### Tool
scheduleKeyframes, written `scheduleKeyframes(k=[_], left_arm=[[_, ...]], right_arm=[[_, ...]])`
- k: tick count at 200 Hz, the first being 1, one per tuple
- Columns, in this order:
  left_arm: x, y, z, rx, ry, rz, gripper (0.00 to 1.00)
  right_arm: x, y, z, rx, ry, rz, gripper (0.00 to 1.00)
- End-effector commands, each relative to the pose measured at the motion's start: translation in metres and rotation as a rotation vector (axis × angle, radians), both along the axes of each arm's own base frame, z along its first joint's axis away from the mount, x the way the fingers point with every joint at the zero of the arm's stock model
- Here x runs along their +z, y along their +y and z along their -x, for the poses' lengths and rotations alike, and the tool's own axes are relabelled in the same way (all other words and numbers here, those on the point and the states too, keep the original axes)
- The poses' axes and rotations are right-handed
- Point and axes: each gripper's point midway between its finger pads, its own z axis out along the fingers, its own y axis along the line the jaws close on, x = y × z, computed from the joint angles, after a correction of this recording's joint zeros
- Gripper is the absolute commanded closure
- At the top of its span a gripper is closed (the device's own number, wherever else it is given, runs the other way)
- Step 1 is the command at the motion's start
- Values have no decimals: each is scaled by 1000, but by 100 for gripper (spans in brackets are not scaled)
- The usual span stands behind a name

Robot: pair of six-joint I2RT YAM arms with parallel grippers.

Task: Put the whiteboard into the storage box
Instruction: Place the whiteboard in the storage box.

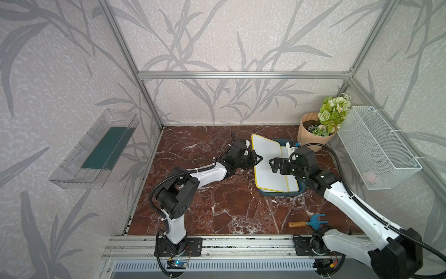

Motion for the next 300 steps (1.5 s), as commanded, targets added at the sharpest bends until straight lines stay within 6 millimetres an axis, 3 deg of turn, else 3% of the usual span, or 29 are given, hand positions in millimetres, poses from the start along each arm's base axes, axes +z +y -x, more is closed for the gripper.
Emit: scheduleKeyframes(k=[1,65,115,149,183,230,260,300], left_arm=[[44,-17,-18,35,-105,118,100],[9,-47,-18,42,-58,103,100],[-17,-50,-19,73,-8,78,100],[-32,-51,-18,60,33,31,94],[-48,-45,-20,47,93,-32,87],[-63,-24,-26,45,160,-109,65],[-62,-10,-28,41,168,-184,52],[-63,2,-27,2,170,-312,45]], right_arm=[[-5,-6,3,-9,16,-12,1],[-27,-24,-2,-63,56,-10,1],[-37,-35,-10,-99,70,-20,1],[-39,-39,-16,-113,72,-22,1],[-36,-45,-19,-130,60,-13,1],[-36,-48,-21,-135,45,1,1],[-39,-48,-23,-136,48,4,1],[-43,-51,-27,-151,53,24,1]])
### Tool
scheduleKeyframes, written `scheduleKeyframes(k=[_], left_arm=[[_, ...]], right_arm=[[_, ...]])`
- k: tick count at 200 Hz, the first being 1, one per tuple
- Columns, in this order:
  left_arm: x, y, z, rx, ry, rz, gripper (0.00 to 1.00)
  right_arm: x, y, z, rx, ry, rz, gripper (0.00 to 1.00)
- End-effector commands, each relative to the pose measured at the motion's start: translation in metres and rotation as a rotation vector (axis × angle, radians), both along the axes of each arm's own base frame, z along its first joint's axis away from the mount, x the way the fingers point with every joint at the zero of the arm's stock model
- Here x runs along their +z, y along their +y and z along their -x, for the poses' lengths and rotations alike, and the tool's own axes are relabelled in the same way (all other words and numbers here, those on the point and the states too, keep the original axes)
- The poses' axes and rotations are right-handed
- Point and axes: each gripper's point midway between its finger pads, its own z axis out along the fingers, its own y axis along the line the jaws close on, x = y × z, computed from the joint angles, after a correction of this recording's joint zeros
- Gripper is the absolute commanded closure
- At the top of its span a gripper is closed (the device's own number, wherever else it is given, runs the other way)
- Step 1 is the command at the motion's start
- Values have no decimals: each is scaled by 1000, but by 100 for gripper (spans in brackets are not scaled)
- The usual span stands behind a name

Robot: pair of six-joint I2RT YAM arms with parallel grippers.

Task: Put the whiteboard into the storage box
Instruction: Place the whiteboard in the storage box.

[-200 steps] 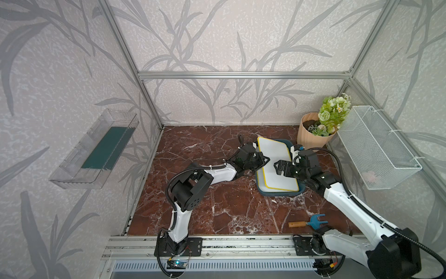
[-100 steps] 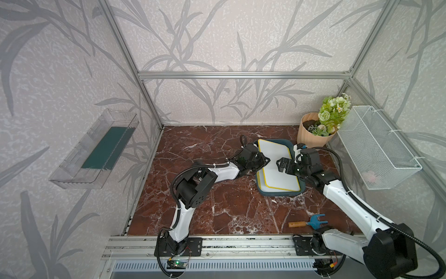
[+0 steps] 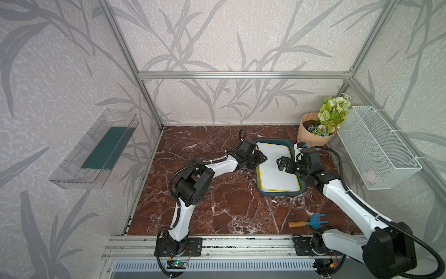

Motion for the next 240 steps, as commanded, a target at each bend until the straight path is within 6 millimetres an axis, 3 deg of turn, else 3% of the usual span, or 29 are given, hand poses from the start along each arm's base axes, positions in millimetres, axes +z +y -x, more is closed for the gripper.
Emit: scheduleKeyframes(k=[1,39,72,104,137,189,240], left_arm=[[-6,18,7,-35,22,-130,45],[-7,34,7,-65,9,-233,43],[4,48,3,-98,-43,-323,41],[23,59,1,-147,-106,-427,27],[40,65,1,-163,-167,-449,20],[58,91,15,-144,-220,-487,18],[68,134,29,-59,-254,-464,9]], right_arm=[[-4,-5,-5,-16,-7,26,1],[-7,-9,-10,-32,-7,55,1],[-8,-20,-17,-75,-8,119,1],[-9,-34,-25,-135,-7,182,1],[-13,-48,-35,-203,-1,216,1],[-35,-67,-55,-273,62,203,1],[-59,-57,-67,-209,142,157,1]])
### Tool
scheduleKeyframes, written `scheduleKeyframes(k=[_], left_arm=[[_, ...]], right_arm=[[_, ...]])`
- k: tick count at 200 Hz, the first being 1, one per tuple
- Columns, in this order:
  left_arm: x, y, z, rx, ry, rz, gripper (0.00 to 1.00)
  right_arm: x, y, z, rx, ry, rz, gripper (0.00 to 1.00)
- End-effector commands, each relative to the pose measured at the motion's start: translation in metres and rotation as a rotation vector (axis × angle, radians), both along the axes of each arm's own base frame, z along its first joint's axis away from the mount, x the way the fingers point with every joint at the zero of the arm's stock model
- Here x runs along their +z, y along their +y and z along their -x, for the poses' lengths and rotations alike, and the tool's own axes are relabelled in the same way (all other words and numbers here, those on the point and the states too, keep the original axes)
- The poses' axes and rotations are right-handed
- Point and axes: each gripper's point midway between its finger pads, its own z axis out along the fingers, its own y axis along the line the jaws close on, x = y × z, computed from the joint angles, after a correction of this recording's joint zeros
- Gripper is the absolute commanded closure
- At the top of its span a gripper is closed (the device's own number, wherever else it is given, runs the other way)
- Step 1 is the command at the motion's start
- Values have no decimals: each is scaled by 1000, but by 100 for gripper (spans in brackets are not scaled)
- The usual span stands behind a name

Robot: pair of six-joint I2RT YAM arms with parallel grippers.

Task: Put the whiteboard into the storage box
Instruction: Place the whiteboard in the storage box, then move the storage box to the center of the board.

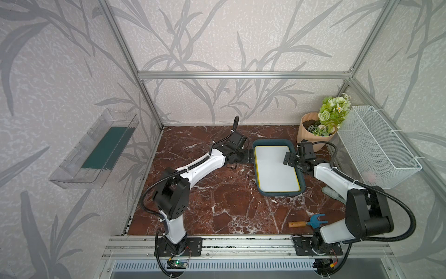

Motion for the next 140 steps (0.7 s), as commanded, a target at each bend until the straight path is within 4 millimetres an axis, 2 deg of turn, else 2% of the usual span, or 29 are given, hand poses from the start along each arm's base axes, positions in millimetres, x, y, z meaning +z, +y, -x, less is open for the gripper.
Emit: scheduleKeyframes(k=[1,29,70,104,140], left_arm=[[12,28,-1,56,-57,3,9],[15,53,8,102,-84,5,6],[13,98,13,199,-88,-12,6],[19,125,12,248,-96,-5,6],[18,142,15,281,-89,-2,6]], right_arm=[[3,10,-11,31,-4,-52,1],[-10,22,-12,49,34,-120,1],[-12,51,-16,50,8,-301,1],[-5,87,-19,72,-13,-333,1],[-5,130,-19,79,2,-380,1]])
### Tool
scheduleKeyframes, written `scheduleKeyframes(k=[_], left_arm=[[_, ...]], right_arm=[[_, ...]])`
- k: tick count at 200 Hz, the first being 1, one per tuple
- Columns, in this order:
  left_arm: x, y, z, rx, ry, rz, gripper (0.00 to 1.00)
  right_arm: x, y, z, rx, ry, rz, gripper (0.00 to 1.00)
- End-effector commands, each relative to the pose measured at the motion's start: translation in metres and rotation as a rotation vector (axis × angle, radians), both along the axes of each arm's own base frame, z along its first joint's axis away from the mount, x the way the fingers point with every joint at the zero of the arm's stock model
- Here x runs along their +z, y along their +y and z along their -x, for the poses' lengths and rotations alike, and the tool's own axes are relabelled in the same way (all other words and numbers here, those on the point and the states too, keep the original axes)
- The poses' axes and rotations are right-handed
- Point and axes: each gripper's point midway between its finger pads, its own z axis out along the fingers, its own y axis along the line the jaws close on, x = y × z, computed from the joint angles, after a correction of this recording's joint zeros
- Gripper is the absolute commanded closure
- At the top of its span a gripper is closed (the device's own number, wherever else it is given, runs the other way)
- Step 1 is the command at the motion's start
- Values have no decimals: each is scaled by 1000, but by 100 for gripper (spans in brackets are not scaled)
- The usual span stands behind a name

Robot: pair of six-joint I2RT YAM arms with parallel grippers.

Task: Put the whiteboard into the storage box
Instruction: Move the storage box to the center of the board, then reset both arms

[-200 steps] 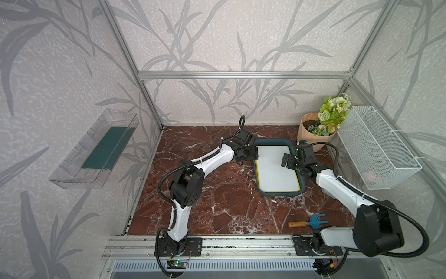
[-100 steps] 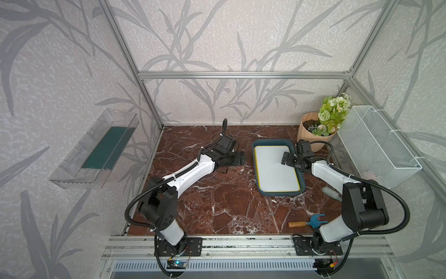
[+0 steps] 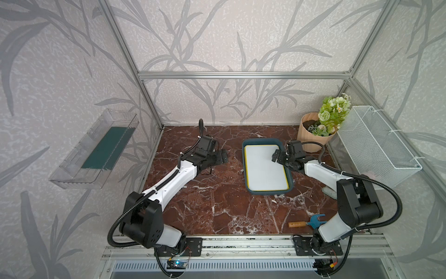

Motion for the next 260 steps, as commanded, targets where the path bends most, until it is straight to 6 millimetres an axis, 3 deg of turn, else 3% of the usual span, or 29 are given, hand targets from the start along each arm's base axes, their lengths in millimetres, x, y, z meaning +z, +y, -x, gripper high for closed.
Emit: scheduleKeyframes(k=[1,41,68,89,111,136,162,187,211,260], left_arm=[[1,11,7,15,-4,-6,6],[-1,29,9,51,-5,-9,5],[2,41,8,82,-15,-22,4],[8,46,6,100,-30,-21,3],[23,52,5,115,-59,-45,3],[57,65,4,134,-142,-97,0],[94,82,5,163,-256,-175,0],[111,109,5,222,-358,-312,0],[100,136,4,293,-427,-407,0],[24,185,-19,370,-392,-483,0]], right_arm=[[5,47,0,29,5,-124,1],[21,96,0,93,-43,-157,1],[33,104,1,160,-86,-147,1],[51,90,6,198,-154,-65,1],[76,61,17,238,-234,93,1],[103,22,28,223,-330,275,1],[127,-8,41,195,-415,345,1],[141,-31,52,154,-479,407,1],[137,-59,58,67,-502,404,1],[105,-91,61,-28,-537,415,1]])
